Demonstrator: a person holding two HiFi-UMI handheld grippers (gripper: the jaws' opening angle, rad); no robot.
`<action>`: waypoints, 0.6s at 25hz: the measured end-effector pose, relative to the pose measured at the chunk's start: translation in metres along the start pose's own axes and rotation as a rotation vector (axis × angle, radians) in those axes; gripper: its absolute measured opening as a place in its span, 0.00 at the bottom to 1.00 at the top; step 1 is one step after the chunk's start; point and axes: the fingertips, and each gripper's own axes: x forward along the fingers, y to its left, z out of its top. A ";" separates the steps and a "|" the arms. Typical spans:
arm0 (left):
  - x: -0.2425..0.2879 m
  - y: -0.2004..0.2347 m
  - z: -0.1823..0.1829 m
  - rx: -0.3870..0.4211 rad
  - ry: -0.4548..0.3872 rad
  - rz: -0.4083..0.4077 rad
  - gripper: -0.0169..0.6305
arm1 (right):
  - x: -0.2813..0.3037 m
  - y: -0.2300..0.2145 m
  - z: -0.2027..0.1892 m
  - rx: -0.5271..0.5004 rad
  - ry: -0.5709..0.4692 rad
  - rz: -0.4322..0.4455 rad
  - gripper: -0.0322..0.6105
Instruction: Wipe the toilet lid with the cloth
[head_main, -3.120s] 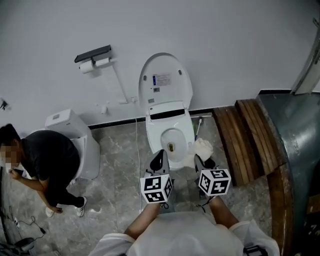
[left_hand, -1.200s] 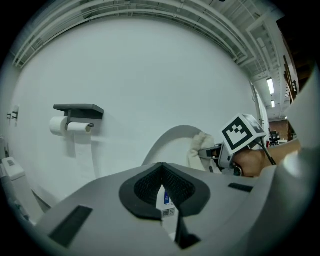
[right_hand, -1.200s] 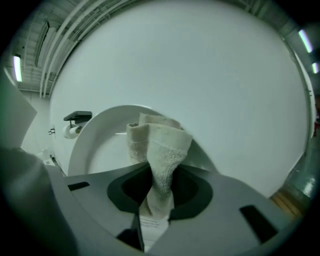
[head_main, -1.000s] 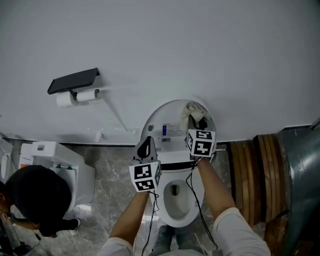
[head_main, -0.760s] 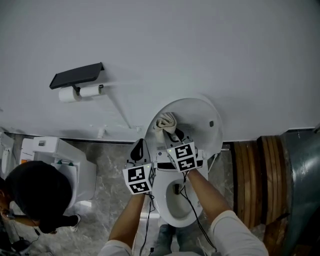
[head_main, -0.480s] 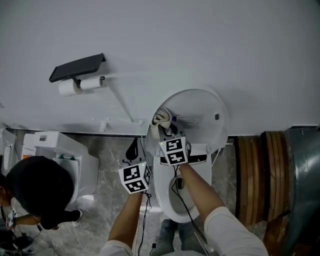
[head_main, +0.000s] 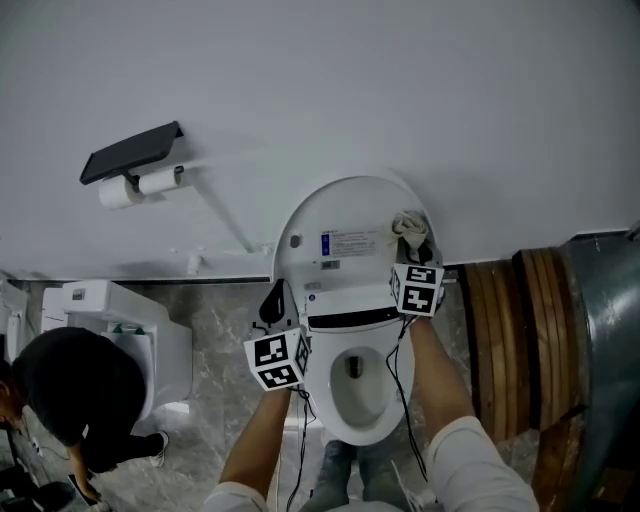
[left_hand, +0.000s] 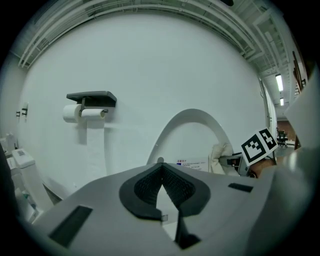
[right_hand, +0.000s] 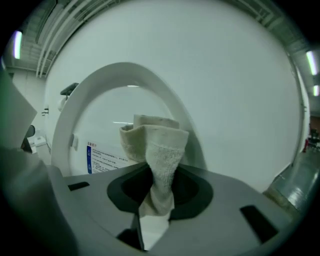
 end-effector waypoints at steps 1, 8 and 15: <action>0.000 -0.002 0.000 0.001 0.000 -0.002 0.05 | -0.002 -0.002 -0.001 -0.006 0.000 0.001 0.20; 0.000 0.011 -0.012 -0.004 0.001 0.011 0.05 | -0.021 0.112 -0.007 -0.065 -0.116 0.307 0.20; -0.007 0.051 -0.042 -0.023 0.041 0.060 0.05 | -0.006 0.278 -0.055 -0.217 -0.064 0.558 0.20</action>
